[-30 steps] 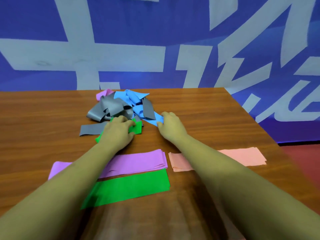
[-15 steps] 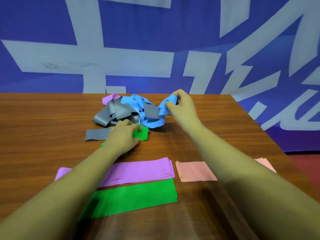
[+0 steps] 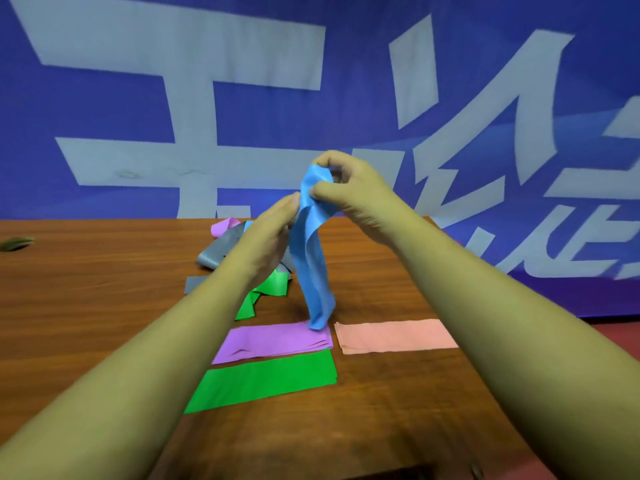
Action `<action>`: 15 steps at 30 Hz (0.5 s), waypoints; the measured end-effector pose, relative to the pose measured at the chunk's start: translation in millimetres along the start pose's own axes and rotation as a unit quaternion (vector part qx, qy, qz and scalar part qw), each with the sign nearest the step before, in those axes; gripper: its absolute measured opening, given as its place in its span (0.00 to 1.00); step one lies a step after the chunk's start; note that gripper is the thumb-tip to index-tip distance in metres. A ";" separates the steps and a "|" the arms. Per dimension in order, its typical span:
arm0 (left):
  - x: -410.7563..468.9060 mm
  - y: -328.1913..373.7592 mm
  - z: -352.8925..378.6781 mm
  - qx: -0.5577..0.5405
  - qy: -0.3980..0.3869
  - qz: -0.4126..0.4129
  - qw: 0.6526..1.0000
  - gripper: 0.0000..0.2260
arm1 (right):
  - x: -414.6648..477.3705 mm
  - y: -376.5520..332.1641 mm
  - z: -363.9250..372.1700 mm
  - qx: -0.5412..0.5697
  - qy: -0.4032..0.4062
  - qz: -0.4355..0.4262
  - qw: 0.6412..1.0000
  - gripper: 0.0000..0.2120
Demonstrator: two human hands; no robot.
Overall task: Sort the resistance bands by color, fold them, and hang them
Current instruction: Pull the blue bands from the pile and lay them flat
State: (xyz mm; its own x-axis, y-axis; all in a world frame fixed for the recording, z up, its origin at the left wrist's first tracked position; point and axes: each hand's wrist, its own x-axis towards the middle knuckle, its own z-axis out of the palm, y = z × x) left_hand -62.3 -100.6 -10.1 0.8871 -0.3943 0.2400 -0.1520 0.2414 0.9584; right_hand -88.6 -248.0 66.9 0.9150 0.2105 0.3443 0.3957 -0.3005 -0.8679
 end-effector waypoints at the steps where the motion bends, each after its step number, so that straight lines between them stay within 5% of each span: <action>1: -6.0 5.3 4.3 -0.029 -0.010 -0.003 1.000 0.19 | -3.9 -7.0 -3.8 0.002 -0.005 0.008 1.000 0.10; 7: -35.0 31.9 18.2 -0.038 0.007 0.009 0.999 0.05 | -27.5 -29.0 -23.4 0.023 -0.048 0.066 0.996 0.07; 15: -68.7 55.9 13.5 -0.017 0.026 0.036 0.999 0.04 | -59.1 -36.4 -26.2 0.109 -0.082 0.133 0.982 0.08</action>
State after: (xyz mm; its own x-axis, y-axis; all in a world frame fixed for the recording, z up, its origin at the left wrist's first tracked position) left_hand -137.6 -72.0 29.0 0.8955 -0.3291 0.2998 -0.2025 0.2986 0.9327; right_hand -155.0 -273.8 87.5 0.9514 0.3043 0.0474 0.1010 -0.1629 -0.9815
